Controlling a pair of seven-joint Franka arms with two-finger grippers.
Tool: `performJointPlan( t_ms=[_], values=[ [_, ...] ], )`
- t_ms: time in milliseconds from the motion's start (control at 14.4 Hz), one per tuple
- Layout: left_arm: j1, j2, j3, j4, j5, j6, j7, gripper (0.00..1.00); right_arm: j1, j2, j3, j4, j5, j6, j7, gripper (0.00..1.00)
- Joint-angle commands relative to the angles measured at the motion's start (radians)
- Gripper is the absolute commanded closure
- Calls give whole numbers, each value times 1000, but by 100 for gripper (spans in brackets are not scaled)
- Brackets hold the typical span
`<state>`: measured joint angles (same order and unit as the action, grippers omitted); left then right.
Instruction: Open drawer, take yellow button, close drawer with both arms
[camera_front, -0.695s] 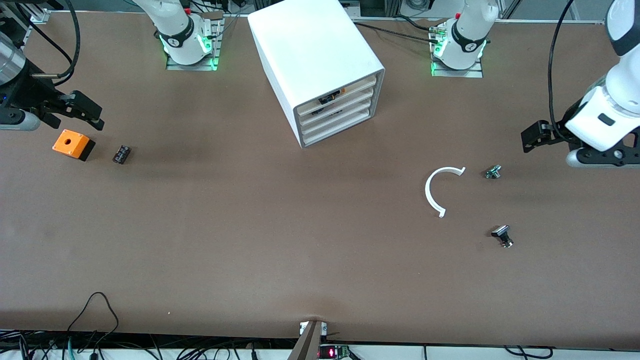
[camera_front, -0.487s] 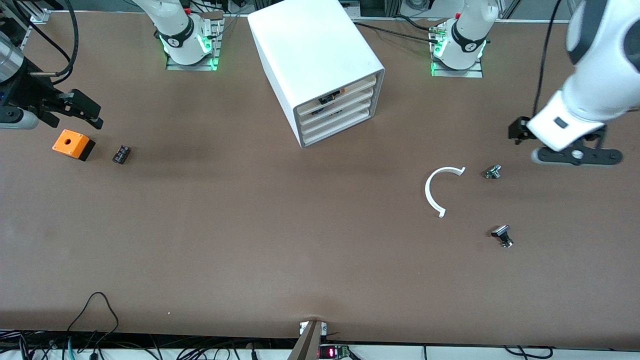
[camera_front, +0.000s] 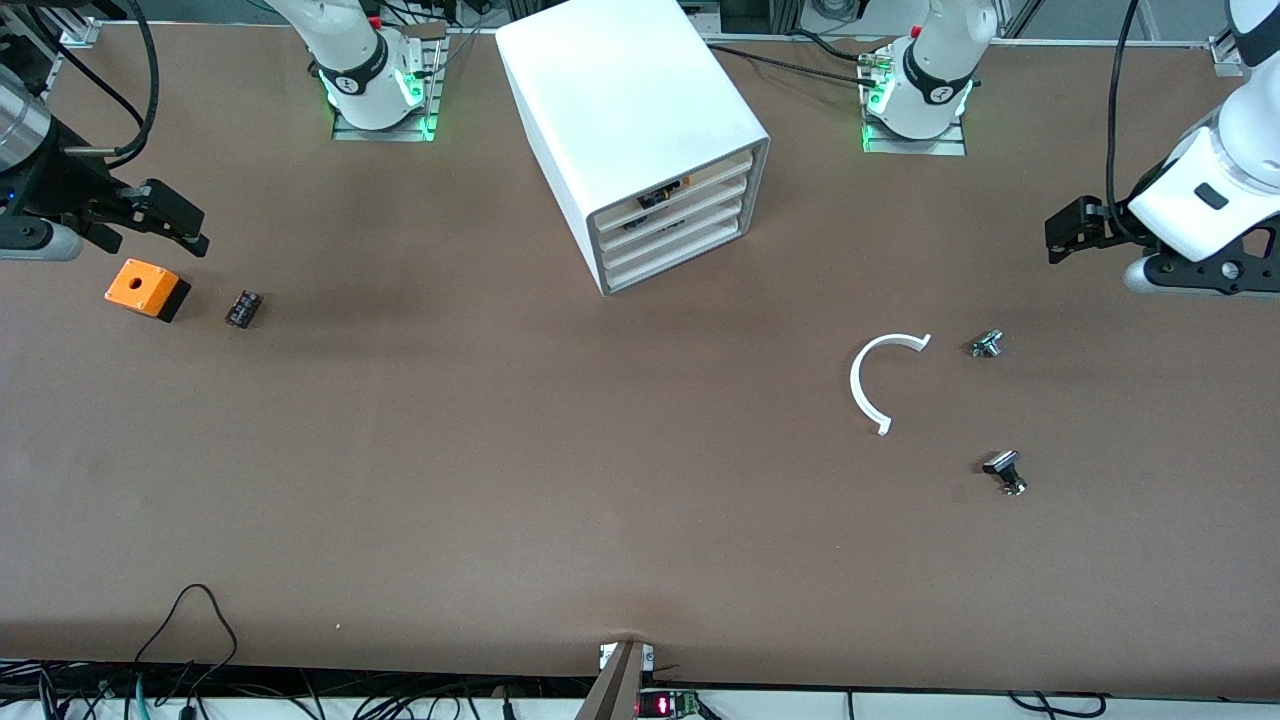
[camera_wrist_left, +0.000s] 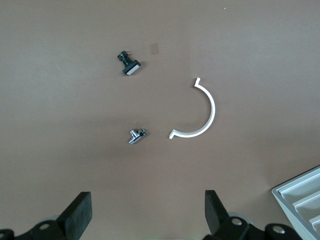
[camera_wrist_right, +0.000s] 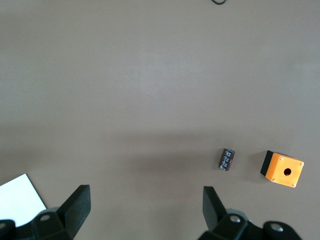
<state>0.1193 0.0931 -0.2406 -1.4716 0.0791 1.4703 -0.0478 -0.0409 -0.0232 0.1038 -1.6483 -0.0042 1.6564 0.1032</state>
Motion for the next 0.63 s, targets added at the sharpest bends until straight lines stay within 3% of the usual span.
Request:
performJointPlan(
  t_ms=[0, 556],
  values=[
    [19, -10, -11, 13, -57, 2, 17, 1, -10, 9, 5, 13, -10, -20, -16, 1],
    [-12, -90, 50, -96, -87, 102, 83, 0, -5, 38, 10, 12, 3, -30, 6, 1]
  ],
)
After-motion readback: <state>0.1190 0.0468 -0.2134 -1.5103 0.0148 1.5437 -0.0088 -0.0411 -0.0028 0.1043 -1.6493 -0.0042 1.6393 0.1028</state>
